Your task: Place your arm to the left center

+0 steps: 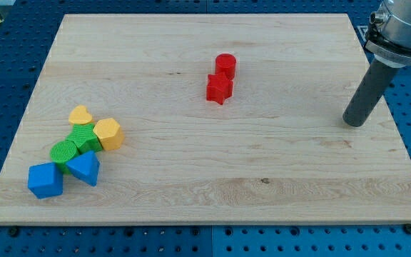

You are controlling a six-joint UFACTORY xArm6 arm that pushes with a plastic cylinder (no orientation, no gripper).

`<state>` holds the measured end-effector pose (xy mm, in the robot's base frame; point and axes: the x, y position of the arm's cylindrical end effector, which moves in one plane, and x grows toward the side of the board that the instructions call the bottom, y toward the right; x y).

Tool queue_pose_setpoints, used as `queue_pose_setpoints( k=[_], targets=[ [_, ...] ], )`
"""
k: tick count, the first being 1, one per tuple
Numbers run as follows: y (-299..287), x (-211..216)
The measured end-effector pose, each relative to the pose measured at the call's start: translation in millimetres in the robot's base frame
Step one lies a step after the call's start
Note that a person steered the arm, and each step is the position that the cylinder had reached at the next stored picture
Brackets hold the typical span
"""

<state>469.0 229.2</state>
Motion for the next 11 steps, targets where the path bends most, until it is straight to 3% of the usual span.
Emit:
queue_pose_setpoints(
  k=[1, 3, 5, 7, 9, 10, 11],
  targets=[
    [-1, 0],
    [-111, 31],
    [-211, 23],
    [-283, -51],
    [-453, -66],
    [-516, -43],
    [-528, 21]
  ],
)
